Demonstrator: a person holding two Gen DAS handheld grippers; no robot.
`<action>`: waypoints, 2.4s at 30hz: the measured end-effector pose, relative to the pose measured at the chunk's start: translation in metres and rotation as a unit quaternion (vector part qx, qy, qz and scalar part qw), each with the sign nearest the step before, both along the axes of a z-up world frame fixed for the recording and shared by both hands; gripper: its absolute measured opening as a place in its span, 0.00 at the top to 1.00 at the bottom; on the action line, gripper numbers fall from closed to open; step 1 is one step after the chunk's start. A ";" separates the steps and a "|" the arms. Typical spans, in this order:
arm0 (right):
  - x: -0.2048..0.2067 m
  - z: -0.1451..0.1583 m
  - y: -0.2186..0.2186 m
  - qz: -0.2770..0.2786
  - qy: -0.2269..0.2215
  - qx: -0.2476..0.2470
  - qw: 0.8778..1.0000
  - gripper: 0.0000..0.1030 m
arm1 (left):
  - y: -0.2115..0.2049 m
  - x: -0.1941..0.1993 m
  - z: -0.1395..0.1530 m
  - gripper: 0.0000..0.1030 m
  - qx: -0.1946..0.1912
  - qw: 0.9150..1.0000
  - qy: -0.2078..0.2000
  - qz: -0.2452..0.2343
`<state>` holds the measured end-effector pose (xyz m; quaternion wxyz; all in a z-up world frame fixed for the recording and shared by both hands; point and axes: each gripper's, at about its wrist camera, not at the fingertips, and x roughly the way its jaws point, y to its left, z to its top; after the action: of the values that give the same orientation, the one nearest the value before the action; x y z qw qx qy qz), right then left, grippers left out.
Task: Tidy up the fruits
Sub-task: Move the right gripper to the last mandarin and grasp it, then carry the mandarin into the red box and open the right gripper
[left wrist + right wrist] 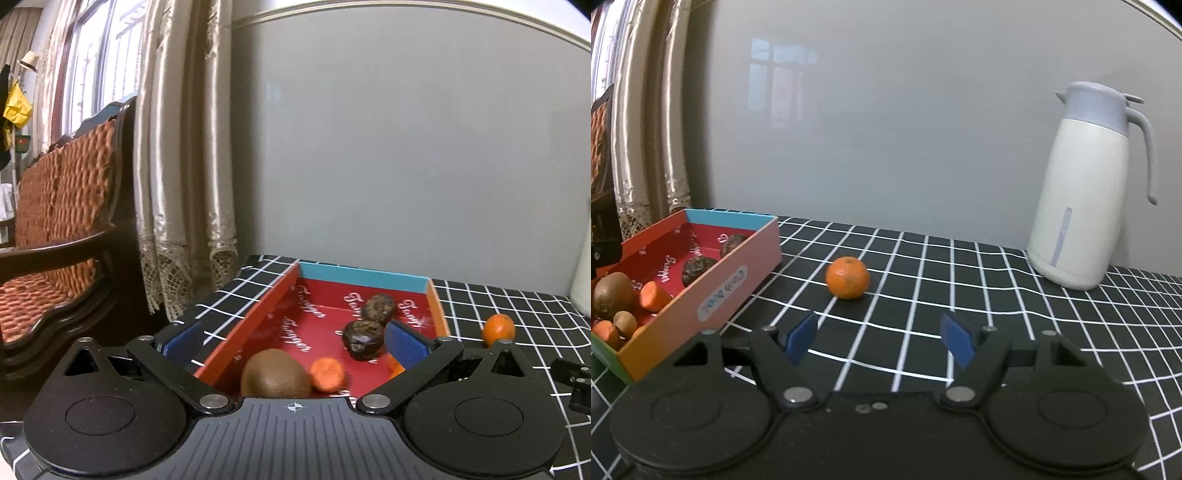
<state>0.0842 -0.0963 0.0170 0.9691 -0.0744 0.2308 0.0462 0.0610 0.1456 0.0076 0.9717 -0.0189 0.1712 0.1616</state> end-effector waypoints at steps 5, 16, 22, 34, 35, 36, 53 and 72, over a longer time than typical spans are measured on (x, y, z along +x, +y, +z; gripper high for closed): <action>0.008 -0.002 0.012 0.007 0.001 0.001 1.000 0.30 | 0.017 -0.001 0.000 0.00 0.002 1.000 0.003 0.016; 0.032 -0.008 0.032 0.012 0.003 0.012 1.000 0.32 | 0.044 0.005 -0.005 0.00 0.001 0.999 0.018 0.028; 0.053 -0.010 0.035 0.003 0.006 0.020 1.000 0.34 | 0.049 0.008 -0.006 0.00 0.008 0.999 0.017 0.030; 0.091 -0.020 0.038 -0.022 0.027 0.023 0.999 0.39 | 0.075 0.020 -0.010 0.00 -0.003 0.998 0.025 0.053; 0.095 -0.020 0.038 -0.025 0.030 0.022 0.999 0.40 | 0.074 0.021 -0.011 0.00 0.000 0.998 0.027 0.050; 0.099 -0.021 0.038 -0.027 0.032 0.022 0.999 0.42 | 0.073 0.022 -0.011 0.00 0.001 0.998 0.028 0.048; 0.087 -0.017 0.034 -0.017 0.037 0.016 0.999 0.61 | 0.073 0.017 -0.004 0.00 -0.008 0.999 0.026 0.043; 0.009 0.020 0.052 0.042 -0.010 0.023 0.999 0.61 | 0.056 -0.008 0.006 0.00 0.021 0.999 0.019 0.030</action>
<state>0.0928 -0.0440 0.0373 0.9700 -0.0623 0.2164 0.0912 0.0535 0.2014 0.0140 0.9632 -0.0003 0.1858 0.1944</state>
